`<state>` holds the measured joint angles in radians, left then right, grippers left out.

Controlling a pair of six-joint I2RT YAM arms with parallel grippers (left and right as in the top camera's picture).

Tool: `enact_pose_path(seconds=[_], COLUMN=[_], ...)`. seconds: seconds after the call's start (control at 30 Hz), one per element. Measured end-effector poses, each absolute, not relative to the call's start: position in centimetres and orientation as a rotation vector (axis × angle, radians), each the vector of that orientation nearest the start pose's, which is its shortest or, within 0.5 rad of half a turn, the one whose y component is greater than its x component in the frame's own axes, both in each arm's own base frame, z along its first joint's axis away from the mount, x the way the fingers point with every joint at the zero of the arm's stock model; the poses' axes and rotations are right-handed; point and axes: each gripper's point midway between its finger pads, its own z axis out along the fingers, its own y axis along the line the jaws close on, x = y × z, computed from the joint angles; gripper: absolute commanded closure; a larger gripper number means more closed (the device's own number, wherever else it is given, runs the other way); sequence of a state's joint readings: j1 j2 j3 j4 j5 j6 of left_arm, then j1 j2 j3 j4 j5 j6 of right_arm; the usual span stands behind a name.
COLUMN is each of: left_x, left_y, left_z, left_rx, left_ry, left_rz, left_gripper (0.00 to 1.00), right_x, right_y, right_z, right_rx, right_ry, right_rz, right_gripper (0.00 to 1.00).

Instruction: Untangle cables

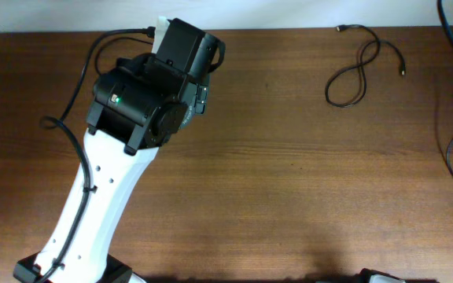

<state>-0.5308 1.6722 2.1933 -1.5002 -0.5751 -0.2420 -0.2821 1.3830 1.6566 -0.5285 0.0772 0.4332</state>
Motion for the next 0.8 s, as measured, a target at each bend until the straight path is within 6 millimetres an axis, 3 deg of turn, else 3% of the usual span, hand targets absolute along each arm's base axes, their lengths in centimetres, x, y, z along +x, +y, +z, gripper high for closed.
enact_pose_path(seconds=[0.03,0.37,0.47,0.63,0.7,0.77,0.8], left_x=[35.0,35.0,35.0,35.0,35.0,35.0,35.0], left_y=[-9.7,-9.7,-9.7,-9.7,-9.7,-9.7,-9.7], left_z=[36.9,36.9,36.9,36.9,36.9,36.9,36.9], left_rx=[0.129,0.129,0.129,0.129,0.129,0.129,0.13], left_ry=[2.369,2.37,2.37,2.37,2.37,2.37,2.37], left_rz=[0.376,0.376,0.376,0.376,0.376,0.376,0.376], left_gripper=[0.01,0.01,0.01,0.01,0.01,0.01,0.01], right_x=[40.7,40.6,40.3,40.4,41.1,41.9,42.1], right_y=[-13.3,-13.4,-13.3,-13.3,-13.2,-12.9,-12.7], right_z=[43.3,43.2,42.1,37.1,33.3,27.7,26.2], right_rx=[0.694,0.674,0.633,0.561,0.536,0.517,0.506], right_ry=[1.694,1.71,1.774,1.981,2.086,2.222,2.252], right_rz=[0.03,-0.001,-0.047,-0.128,-0.132,-0.112,-0.105], right_gripper=[0.01,0.01,0.01,0.0,0.0,0.0,0.0])
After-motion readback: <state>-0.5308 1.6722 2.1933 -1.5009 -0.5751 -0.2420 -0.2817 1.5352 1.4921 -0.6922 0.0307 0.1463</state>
